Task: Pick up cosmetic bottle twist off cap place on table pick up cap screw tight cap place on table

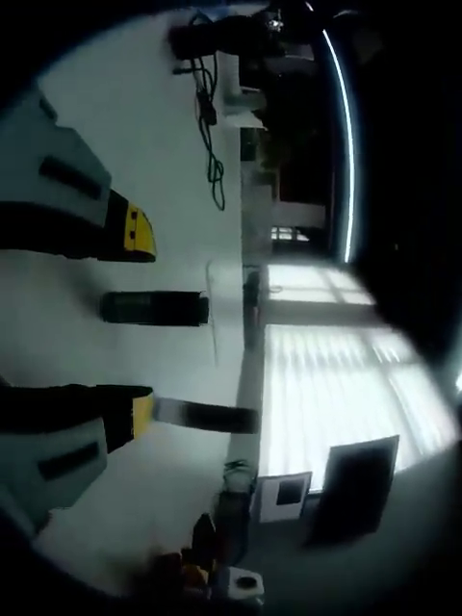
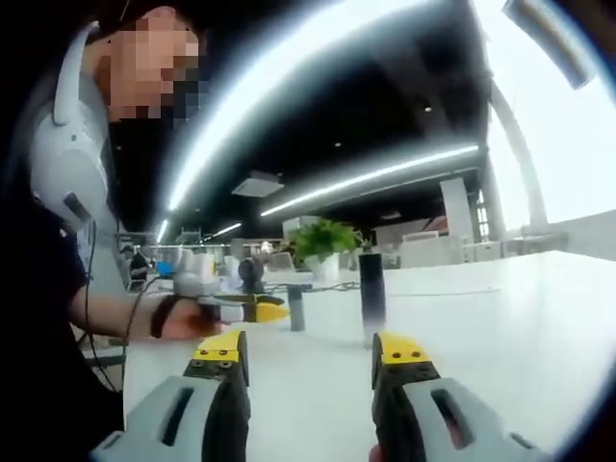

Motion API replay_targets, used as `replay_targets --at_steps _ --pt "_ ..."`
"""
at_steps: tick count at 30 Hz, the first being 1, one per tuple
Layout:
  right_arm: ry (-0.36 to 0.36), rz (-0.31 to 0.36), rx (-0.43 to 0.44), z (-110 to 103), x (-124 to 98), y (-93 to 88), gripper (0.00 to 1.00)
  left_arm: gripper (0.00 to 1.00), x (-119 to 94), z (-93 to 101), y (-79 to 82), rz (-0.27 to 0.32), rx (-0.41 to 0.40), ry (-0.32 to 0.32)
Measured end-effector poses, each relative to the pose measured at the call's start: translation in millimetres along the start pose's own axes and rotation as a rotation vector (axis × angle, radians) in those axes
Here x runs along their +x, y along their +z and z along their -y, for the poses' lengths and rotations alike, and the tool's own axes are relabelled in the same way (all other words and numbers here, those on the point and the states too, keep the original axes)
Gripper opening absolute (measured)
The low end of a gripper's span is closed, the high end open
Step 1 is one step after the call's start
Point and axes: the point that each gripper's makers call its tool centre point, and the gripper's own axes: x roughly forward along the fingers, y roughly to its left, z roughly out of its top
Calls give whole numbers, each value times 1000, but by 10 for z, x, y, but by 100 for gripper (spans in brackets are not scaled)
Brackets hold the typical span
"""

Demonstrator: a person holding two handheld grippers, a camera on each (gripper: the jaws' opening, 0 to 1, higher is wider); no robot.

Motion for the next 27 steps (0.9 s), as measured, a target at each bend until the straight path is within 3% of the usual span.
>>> replay_targets --at_steps 17,27 --pt "-4 -7 3 2 12 -13 44 39 249 -37 -38 -25 21 15" --pt "-8 -9 2 9 13 -19 43 27 300 -41 -88 -51 37 13"
